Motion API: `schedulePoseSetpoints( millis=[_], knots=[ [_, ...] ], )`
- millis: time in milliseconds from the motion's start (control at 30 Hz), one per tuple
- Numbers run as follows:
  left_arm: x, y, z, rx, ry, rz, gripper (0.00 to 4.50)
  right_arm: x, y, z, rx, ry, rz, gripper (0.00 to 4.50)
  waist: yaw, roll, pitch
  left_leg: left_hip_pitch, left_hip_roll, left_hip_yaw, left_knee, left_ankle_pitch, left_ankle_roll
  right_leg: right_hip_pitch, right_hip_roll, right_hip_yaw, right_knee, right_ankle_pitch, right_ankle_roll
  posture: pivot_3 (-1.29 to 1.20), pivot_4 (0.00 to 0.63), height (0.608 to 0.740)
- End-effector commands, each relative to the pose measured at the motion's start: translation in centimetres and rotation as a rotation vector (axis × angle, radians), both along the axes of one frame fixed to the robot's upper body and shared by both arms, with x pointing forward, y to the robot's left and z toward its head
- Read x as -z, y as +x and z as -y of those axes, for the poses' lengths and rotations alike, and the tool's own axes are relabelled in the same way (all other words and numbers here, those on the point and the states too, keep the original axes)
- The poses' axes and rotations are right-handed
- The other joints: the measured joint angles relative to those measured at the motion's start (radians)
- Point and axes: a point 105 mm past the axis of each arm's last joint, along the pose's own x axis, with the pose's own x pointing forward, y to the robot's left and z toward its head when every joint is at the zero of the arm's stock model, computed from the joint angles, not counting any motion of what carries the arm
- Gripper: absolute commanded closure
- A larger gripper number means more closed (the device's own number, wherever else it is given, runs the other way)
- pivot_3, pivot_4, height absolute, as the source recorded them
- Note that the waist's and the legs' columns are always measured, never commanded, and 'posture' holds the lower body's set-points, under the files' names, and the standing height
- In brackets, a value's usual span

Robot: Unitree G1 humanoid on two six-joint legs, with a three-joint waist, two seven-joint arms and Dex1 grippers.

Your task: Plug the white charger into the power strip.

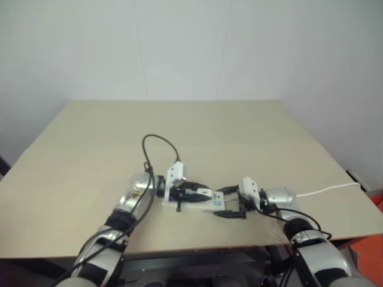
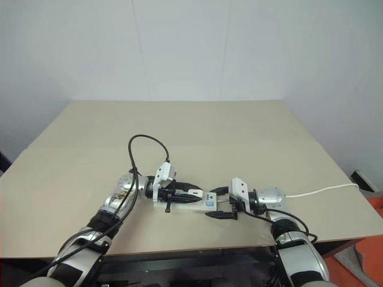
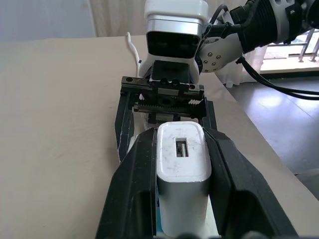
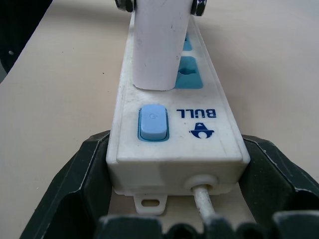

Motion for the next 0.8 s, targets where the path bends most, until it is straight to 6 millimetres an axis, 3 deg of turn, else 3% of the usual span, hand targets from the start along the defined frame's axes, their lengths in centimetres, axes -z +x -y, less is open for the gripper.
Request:
schedulePoseSetpoints(
  millis=[33,200,533,567,800],
  knots=[
    [6.6,-0.8,-3.4,-0.099,0.254,-0.165,3.48,1.9,-1.0,0.3,-0.021,-0.085,-0.034,1.09,0.000,0.000,0.000,0.000,0.000,0.000,-0.001,0.000,0.000,0.000,0.000,0.000,0.000,0.000,0.000,0.00,0.150,0.740],
    [6.3,-0.7,-3.4,-0.112,0.208,-0.185,3.48,1.9,-1.0,0.3,-0.021,-0.086,-0.034,1.09,0.002,-0.001,-0.001,0.000,0.000,0.000,-0.005,0.000,0.000,0.000,0.000,0.000,-0.001,-0.001,-0.002,0.00,0.150,0.740],
    [3.4,0.0,-2.7,-0.123,0.032,-0.136,0.18,2.0,-1.0,0.2,-0.021,-0.086,-0.036,1.09,0.000,0.004,0.000,0.001,0.000,0.001,-0.012,0.000,0.000,-0.002,0.001,-0.002,-0.001,-0.002,-0.003,0.00,0.150,0.740],
    [3.1,0.0,-2.7,-0.112,0.021,-0.130,0.02,2.0,-1.0,0.2,-0.021,-0.086,-0.036,1.09,0.000,0.004,0.000,0.001,0.000,0.001,-0.012,0.000,0.000,-0.002,0.001,-0.002,-0.001,-0.002,-0.003,0.00,0.150,0.740],
    [1.3,-0.8,-3.8,-0.036,0.023,-0.030,0.02,2.0,-1.1,0.2,-0.023,-0.086,-0.034,1.09,-0.004,0.004,0.004,0.000,0.001,0.001,-0.013,0.001,0.001,-0.005,0.002,-0.002,-0.001,-0.002,-0.005,0.00,0.150,0.740]
  ],
)
